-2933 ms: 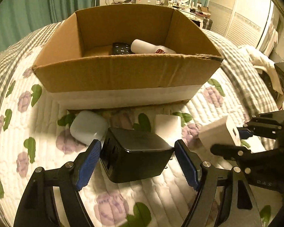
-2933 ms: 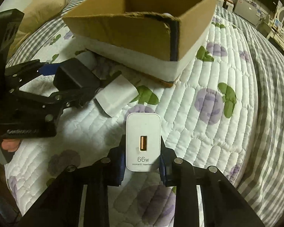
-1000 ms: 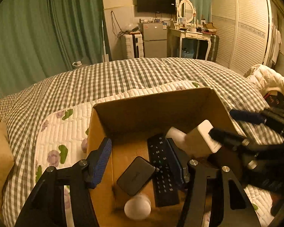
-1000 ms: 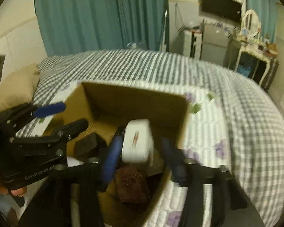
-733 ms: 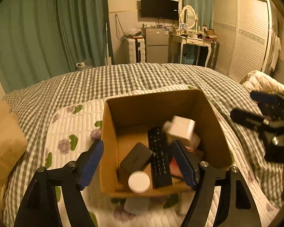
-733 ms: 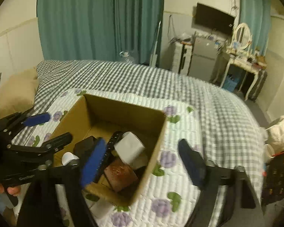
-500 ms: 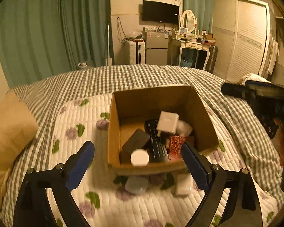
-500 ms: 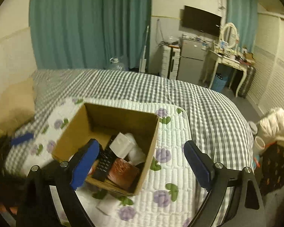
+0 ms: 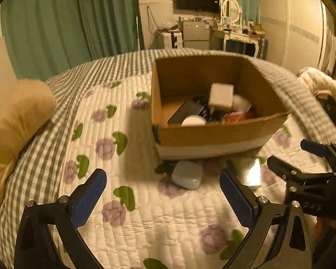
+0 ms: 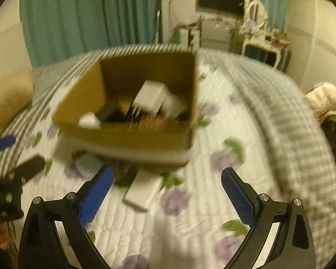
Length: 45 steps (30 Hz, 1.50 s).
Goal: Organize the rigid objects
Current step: 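Grasp the white rectangular charger with the right gripper while the left gripper grasps the pale blue earbud case, then lift the charger with the right gripper while the left gripper carries the earbud case over the box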
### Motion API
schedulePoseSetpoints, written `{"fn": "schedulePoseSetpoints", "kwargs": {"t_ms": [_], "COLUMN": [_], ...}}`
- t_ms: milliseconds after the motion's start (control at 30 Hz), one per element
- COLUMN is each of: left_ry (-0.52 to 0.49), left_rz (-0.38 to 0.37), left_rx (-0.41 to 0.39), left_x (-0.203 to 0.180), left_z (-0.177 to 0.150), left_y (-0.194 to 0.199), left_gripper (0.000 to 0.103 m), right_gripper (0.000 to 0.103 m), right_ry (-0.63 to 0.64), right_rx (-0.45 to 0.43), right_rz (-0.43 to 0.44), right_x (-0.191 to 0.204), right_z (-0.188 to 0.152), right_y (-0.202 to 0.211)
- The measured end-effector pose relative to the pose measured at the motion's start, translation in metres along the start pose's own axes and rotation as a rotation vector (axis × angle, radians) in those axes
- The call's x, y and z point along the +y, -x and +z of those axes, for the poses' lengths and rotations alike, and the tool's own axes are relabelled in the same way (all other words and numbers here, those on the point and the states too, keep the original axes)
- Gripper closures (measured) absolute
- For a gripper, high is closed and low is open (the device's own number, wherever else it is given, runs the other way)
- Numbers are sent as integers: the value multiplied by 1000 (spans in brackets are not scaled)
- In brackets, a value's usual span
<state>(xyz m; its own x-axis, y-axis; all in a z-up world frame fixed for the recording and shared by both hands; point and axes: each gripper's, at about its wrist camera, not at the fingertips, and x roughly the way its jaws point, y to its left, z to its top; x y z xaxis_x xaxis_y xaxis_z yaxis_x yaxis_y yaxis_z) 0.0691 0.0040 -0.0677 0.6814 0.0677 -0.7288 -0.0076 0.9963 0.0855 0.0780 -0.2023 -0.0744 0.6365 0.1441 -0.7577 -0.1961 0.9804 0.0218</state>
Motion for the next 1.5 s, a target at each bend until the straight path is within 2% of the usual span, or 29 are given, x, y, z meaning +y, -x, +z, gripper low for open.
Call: {"fn": "schedulePoseSetpoints", "kwargs": {"t_ms": [100,200,300,433,500,567,600,633,733,867,900,933,1000,1033,1067,1333,1500], "left_ry": [-14,-18,-10,-54,-57,-69,-78,-87,-117,-97,-91,-94,-117,-128,-142,-111,-85], "left_rz": [10,40,25,27,9,-21,-33,-43,-53,-86,-87,-87,-59,-71,-74,-96,-88], "left_rx": [12,31,43,51,63,70,71,76,85,95,106,120,131,127,120,110,84], "left_x": [4,10,13,9,6,0,-5,-8,-21,-28,-29,-31,-37,-38,-42,-47,-45], "left_z": [-9,-14,-19,-23,-23,-23,-22,-21,-17,-14,-13,-13,-15,-13,-13,-18,-16], "left_y": [-16,-34,-49,-68,-73,-75,-76,-76,-82,-95,-100,-104,-109,-109,-106,-76,-47], "left_gripper": [0,0,0,0,0,0,0,0,0,2,5,17,31,46,50,50,50], "right_gripper": [5,5,5,7,21,51,58,60,61,61,61,61,61,61,61,61,61], "right_ry": [5,-65,-112,-30,-14,-12,-24,-38,-58,-66,-70,-73,-83,-86,-87,-98,-71], "right_rx": [95,137,168,223,224,234,217,194,138,132,132,133,136,139,140,107,86], "right_rz": [10,58,104,63,70,46,39,49,47,51,49,49,49,50,52,72,47], "right_x": [3,-4,-4,16,21,21,18,15,9,7,6,4,1,-1,-2,-15,-20], "right_z": [-5,-5,-9,-12,-12,-13,-12,-10,-5,-4,-4,-5,-6,-6,-5,2,4], "right_y": [-33,-52,-70,-87,-91,-95,-92,-88,-75,-70,-70,-68,-67,-67,-70,-54,-32]}}
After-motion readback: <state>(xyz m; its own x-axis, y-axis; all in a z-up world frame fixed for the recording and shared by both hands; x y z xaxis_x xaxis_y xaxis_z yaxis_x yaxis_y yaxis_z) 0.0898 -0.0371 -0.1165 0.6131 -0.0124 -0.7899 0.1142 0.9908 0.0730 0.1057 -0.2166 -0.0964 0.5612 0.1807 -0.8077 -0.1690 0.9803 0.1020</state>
